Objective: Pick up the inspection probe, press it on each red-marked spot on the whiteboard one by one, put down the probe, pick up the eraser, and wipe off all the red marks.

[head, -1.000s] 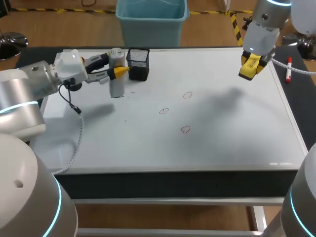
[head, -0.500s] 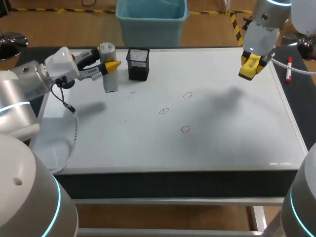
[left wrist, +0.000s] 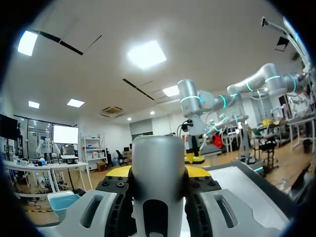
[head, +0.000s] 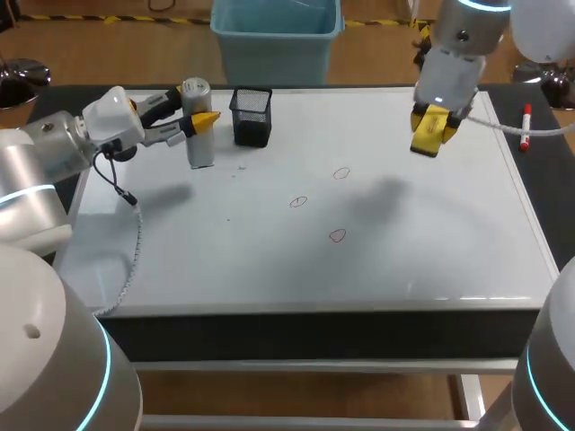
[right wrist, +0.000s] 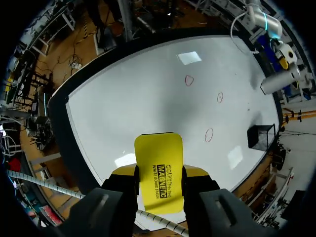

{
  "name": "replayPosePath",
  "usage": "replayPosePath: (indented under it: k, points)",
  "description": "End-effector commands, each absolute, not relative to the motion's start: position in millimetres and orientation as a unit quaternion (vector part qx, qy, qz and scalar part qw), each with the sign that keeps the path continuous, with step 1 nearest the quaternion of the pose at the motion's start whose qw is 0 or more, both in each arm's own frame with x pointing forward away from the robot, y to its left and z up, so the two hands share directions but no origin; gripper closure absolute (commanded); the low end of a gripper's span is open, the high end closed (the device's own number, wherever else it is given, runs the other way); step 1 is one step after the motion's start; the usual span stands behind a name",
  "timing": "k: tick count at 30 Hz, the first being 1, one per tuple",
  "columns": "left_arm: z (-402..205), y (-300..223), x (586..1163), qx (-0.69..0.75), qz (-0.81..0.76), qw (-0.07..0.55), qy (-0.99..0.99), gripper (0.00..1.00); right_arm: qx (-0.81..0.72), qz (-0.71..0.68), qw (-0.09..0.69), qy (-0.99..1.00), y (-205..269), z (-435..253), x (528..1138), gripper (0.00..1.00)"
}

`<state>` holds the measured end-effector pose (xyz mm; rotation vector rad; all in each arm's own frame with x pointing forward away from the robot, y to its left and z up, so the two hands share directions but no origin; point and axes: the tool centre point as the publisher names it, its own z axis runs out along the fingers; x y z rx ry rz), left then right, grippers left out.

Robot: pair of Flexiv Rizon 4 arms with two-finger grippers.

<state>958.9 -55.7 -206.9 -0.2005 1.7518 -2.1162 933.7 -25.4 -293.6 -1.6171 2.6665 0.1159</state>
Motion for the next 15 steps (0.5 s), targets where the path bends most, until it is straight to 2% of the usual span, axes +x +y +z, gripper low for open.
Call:
replayPosePath:
  k: [1,15]
  points:
    - [-206.3,-56.1,959.0,-0.072,-0.754,0.193,0.624,1.0,-0.538,0.017,0.004,0.843,-0.1,-287.9,896.7,1.0]
    - [-206.3,-56.1,959.0,-0.072,-0.754,0.193,0.624,1.0,-0.621,0.03,-0.023,0.783,80.2,-306.1,827.6,1.0]
